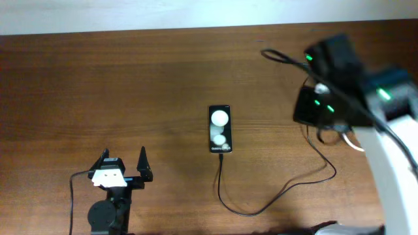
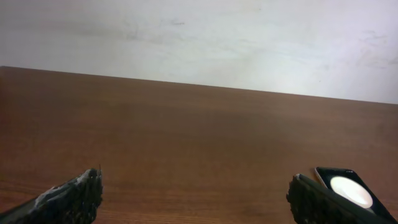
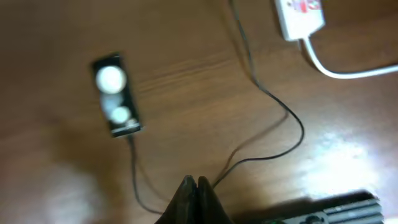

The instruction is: Plug charger to phone and switch on socket

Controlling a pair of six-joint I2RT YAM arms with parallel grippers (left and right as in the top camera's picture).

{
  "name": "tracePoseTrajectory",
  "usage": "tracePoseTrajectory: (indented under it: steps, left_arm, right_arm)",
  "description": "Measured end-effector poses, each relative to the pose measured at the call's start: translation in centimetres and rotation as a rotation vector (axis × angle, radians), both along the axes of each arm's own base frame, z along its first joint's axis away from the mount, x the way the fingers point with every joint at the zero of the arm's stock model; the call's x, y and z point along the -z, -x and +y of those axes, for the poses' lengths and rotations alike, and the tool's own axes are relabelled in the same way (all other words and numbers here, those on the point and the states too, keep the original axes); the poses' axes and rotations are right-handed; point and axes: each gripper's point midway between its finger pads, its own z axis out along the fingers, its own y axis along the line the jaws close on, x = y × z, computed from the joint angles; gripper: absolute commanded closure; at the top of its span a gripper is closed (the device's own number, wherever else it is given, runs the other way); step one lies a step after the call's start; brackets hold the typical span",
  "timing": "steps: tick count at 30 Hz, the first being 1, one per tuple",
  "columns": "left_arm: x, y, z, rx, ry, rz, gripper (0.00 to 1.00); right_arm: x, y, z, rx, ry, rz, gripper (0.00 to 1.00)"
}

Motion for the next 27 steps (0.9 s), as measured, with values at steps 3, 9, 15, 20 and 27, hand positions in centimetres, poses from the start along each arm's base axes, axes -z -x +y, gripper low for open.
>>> tracePoseTrajectory:
  steps: [3,9,15,20,27]
  left_arm:
    - [0.0,0.0,0.0,0.000,0.000,0.000,0.01]
    - [0.0,0.0,0.0,0.000,0.000,0.000,0.01]
    - [0.0,0.0,0.0,0.000,0.000,0.000,0.01]
    - [0.0,0.0,0.0,0.000,0.000,0.000,0.01]
    - [0.0,0.0,0.0,0.000,0.000,0.000,0.01]
  right_arm:
    - [-3.4,3.3,0.0,-0.080,-0.064,-0.131,0.01]
    - [-7.2,8.4,-1.2,-0.116,-0.122,-0.325,0.01]
    - [-6.6,7.4,-0.8,-0.118,-0.115,-0.288,0.01]
    - [-5.7,6.1,-0.4,-0.121,-0.099,-0.237,0.01]
    - [-7.0,8.5,-1.6,-0.241,-0.020,-0.336,0.01]
